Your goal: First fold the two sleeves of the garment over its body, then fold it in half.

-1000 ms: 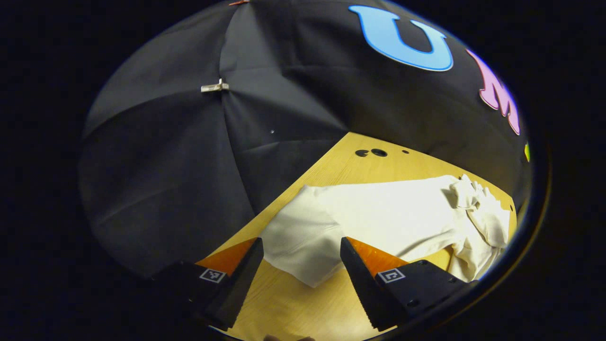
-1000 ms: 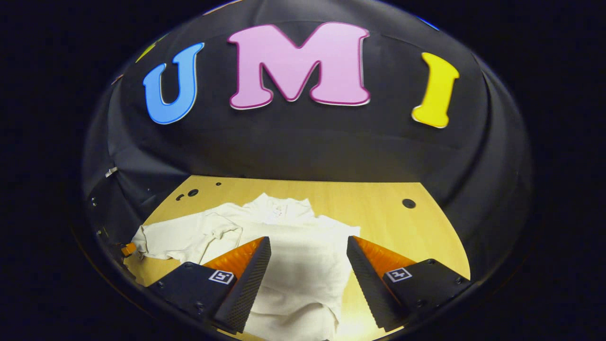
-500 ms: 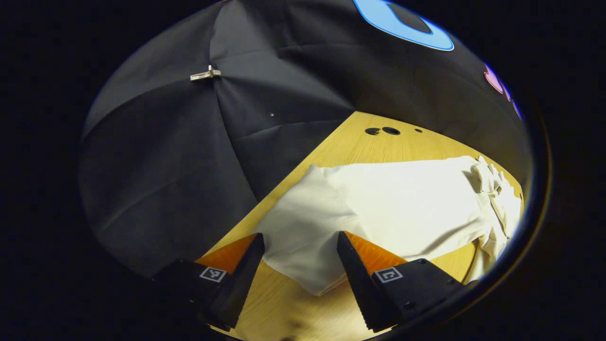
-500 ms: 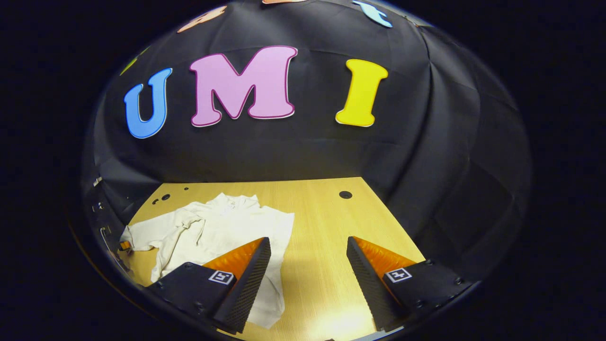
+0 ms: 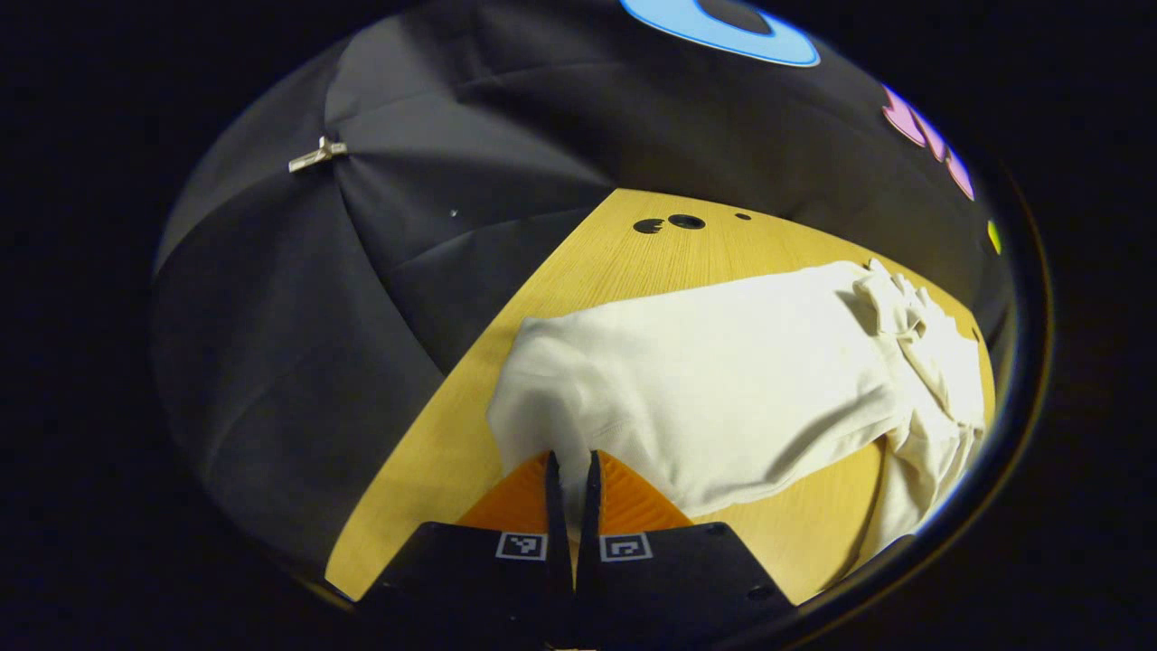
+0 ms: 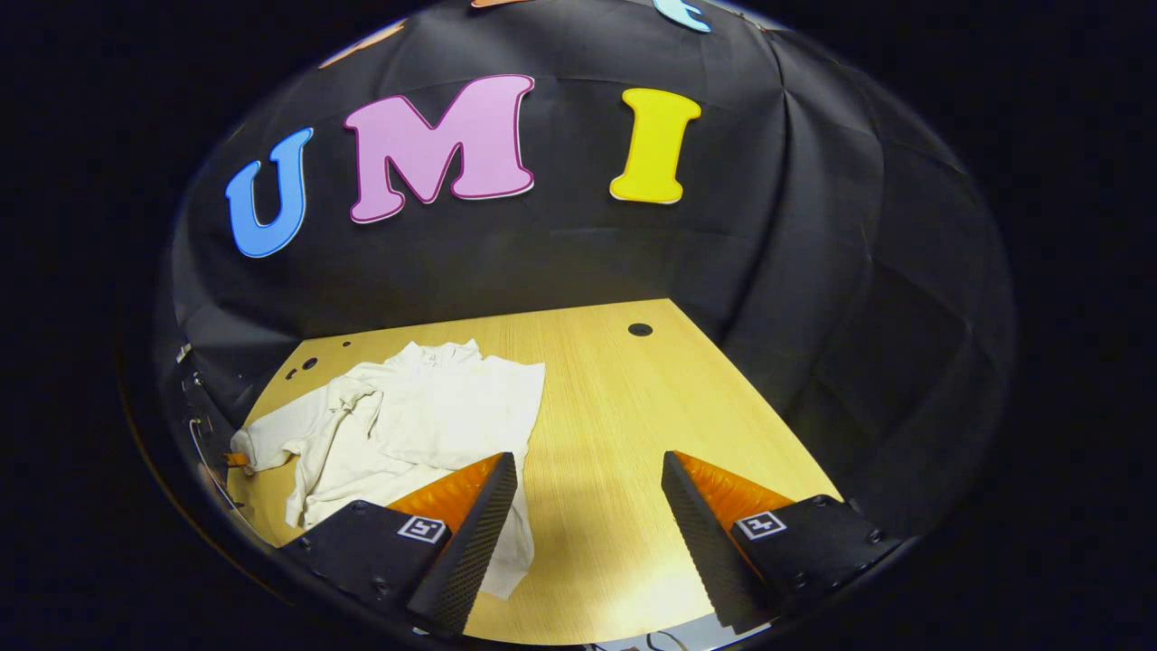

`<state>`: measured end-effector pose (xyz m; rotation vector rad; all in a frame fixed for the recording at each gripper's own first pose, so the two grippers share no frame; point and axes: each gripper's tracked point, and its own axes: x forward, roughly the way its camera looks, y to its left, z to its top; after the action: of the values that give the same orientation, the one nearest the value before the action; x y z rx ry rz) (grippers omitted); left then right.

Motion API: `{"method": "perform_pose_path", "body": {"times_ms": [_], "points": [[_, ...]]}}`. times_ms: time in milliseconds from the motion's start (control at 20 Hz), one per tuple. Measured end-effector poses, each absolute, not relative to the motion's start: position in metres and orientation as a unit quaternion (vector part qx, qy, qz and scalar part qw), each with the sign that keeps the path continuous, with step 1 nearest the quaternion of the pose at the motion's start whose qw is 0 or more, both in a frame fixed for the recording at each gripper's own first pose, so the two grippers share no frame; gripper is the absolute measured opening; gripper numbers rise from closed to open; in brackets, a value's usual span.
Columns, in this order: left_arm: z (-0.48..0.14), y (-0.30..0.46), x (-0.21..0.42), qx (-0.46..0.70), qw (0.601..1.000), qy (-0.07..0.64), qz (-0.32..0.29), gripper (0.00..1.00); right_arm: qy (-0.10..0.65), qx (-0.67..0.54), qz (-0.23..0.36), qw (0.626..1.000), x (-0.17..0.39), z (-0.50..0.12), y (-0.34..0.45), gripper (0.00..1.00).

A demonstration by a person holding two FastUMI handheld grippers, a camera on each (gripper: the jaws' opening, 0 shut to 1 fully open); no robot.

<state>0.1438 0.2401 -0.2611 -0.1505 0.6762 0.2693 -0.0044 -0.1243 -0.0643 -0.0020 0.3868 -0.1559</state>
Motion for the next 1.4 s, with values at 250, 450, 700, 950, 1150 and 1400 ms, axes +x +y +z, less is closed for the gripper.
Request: {"method": "perform_pose_path", "body": {"times_ms": [250,450,700,950,1150,1400], "points": [[-0.231,0.234,0.146,-0.122,0.932,0.313,0.134,0.07,0.194,0.015,-0.087,0.977,-0.002,-0.067,-0.136,0.99],[-0.175,0.214,0.174,-0.172,0.941,0.265,0.121,0.06,0.193,0.028,-0.096,0.976,0.000,-0.066,-0.147,0.99],[-0.093,0.149,0.231,-0.138,0.966,0.211,0.057,0.06,0.199,0.034,-0.094,0.975,0.003,-0.072,-0.151,0.99],[-0.028,0.026,0.280,-0.127,0.975,0.177,-0.036,0.06,0.209,0.040,-0.092,0.973,0.003,-0.081,-0.153,0.99],[-0.008,-0.092,0.287,-0.104,0.971,0.172,-0.130,0.06,0.218,0.056,-0.091,0.970,0.001,-0.089,-0.153,0.99],[-0.038,-0.217,0.280,-0.037,0.952,0.196,-0.233,0.06,0.221,0.064,-0.095,0.969,0.002,-0.093,-0.155,0.99]]}}
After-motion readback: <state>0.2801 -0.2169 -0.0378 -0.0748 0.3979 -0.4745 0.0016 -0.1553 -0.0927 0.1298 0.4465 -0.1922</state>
